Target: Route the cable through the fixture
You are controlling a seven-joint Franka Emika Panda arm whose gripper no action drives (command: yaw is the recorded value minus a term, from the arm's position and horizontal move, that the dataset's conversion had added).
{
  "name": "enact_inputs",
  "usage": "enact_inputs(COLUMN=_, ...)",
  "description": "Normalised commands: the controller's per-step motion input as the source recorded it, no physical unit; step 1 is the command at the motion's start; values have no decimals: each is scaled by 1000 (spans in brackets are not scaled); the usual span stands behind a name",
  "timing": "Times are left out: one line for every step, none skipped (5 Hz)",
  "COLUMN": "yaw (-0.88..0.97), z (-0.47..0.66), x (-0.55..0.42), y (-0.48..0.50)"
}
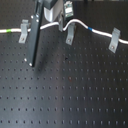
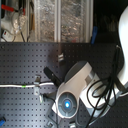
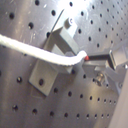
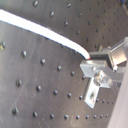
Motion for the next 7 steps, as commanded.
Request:
enact_inputs(yaw=-11, z=1, x=21, y=-339)
enact_inputs(yaw=-49, z=-18, x=26, y=-542)
enact_inputs(yaw=-34, z=-36, x=53, y=-627)
enact_inputs(yaw=-26, z=-2, x=-64, y=-338)
enact_inputs(yaw=0, z=0, x=-13, y=8)
enact_inputs(yaw=71, z=-133, x=-357, y=283)
enact_inputs(yaw=494, z=-48, x=-159, y=228)
